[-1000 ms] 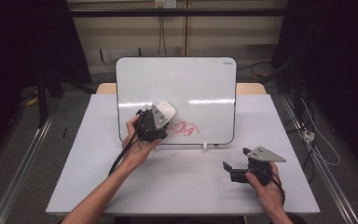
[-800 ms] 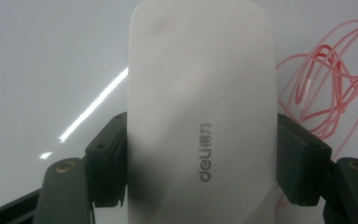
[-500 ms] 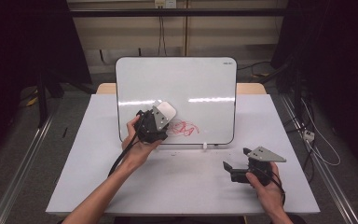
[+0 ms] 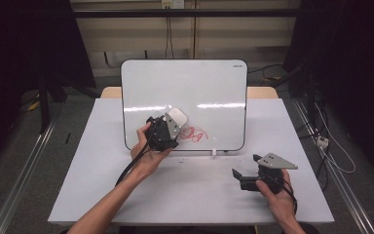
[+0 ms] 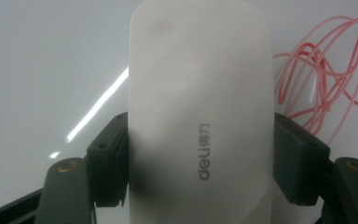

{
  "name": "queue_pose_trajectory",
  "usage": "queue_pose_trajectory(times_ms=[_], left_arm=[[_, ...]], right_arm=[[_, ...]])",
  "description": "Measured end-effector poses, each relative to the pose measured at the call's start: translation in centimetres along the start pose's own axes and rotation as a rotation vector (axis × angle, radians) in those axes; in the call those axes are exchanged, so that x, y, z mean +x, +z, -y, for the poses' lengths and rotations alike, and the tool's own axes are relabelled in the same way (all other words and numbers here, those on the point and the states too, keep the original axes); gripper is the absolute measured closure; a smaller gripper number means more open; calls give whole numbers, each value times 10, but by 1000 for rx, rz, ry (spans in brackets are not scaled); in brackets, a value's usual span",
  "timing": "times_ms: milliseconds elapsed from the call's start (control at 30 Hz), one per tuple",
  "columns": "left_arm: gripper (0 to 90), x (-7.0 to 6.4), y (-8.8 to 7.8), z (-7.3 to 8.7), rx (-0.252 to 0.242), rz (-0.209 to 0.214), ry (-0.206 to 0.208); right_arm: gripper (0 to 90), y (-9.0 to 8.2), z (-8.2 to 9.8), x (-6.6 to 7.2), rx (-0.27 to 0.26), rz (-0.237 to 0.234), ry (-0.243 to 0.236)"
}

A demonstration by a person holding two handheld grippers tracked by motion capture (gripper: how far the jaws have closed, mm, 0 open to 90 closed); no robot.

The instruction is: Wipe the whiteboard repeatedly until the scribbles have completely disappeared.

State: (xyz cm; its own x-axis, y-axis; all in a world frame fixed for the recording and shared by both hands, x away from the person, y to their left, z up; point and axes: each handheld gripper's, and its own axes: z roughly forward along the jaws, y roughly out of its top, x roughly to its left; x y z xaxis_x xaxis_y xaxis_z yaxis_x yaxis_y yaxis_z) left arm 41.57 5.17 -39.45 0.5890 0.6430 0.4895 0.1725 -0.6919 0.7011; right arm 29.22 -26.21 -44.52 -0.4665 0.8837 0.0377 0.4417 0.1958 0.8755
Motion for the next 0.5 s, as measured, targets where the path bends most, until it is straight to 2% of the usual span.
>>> queue_pose_trajectory(times_ms=[67, 133, 233, 500], left_arm=[[308, -4, 1, 0, -1, -10, 19], [308, -4, 1, -1, 0, -3, 23], [308, -7, 2, -1, -7, -16, 24], [308, -12, 3, -3, 3, 1, 30]], right_arm=[[62, -1, 0, 0, -1, 2, 4], [62, -1, 0, 0, -3, 1, 2], [62, -1, 0, -1, -2, 1, 5], [62, 1, 0, 0, 0, 0, -4]])
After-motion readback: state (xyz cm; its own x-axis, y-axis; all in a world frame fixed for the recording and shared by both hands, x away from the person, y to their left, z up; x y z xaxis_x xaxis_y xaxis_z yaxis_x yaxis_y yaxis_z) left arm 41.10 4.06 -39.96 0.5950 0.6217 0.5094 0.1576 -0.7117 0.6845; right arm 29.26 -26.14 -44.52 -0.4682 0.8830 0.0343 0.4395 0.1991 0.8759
